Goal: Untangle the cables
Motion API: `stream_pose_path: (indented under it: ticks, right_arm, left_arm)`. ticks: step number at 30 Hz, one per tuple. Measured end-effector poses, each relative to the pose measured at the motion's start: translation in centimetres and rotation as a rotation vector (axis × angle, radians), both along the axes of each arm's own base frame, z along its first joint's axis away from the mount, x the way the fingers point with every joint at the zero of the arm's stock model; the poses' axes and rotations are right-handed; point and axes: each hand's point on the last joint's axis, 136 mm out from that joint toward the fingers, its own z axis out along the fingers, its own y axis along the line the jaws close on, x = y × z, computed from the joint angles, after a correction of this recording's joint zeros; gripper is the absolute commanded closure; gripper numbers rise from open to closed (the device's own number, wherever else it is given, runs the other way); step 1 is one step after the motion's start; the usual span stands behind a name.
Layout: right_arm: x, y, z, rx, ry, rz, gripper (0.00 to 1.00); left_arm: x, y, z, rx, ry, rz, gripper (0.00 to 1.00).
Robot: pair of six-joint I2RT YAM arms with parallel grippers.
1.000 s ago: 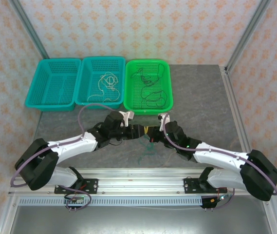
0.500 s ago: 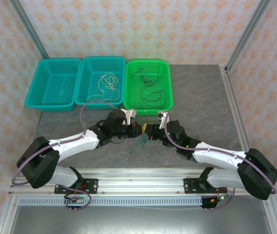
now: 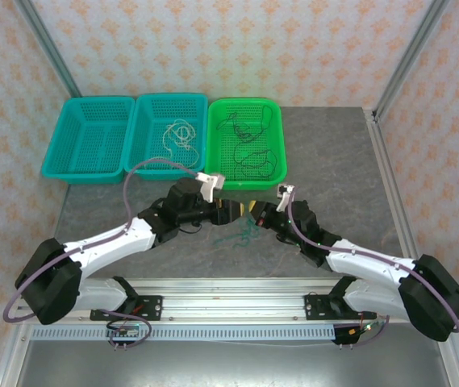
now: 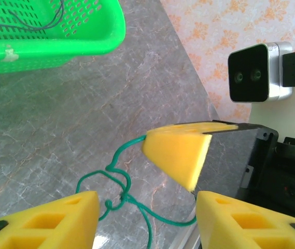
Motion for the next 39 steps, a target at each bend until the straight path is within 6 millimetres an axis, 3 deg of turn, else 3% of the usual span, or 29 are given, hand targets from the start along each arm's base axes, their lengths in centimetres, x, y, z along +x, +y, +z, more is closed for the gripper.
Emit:
stream_pose_path:
  ticks: [9, 15, 18, 25, 26, 27, 29, 30, 36, 39]
  right_arm:
    - [0.5, -0.1, 1.0, 0.192, 0.131, -0.093, 1.0]
    - [1.3, -0.3, 1.9, 0.326, 0.188, -0.156, 1.0]
    - [1.8, -0.4, 2.6, 0.393, 0.202, -0.184, 1.0]
    - [1.9, -0.4, 2.9, 0.438, 0.228, -0.195, 1.0]
    - [2.0, -0.4, 2.9, 0.435, 0.227, -0.196, 0.98]
    - [2.0, -0.4, 2.9, 0.426, 0.224, -0.197, 0.88]
    - [1.9, -0.5, 2.8, 0.386, 0.207, -0.19, 0.56]
    - [1.7, -0.6, 2.7, 0.349, 0.191, -0.181, 0.49]
    - [0.3, -3.5, 1.6, 0.058, 0.024, -0.193, 0.42]
    - [-0.4, -5.4, -0.2, -0.049, -0.054, -0.205, 0.38]
  left_arm:
    - [1.9, -0.6, -1.6, 0.017, 0.01, 0.049, 0.46]
    - [2.6, -1.7, -1.0, -0.053, 0.008, 0.045, 0.49]
    - [2.8, -1.8, -0.8, -0.069, 0.012, 0.051, 0.61]
    - [3.1, -2.1, -0.6, -0.09, 0.02, 0.062, 0.98]
    - [3.1, -2.1, -0.5, -0.092, 0.019, 0.062, 1.0]
    - [3.2, -2.1, -0.4, -0.09, 0.011, 0.064, 1.0]
    - [3.4, -2.1, -0.2, -0.093, 0.009, 0.072, 1.0]
    - [3.5, -2.1, -0.2, -0.093, 0.008, 0.076, 1.0]
    - [3.9, -2.2, 0.8, -0.104, -0.011, 0.084, 1.0]
    - [4.1, -2.3, 1.3, -0.11, -0.018, 0.083, 1.0]
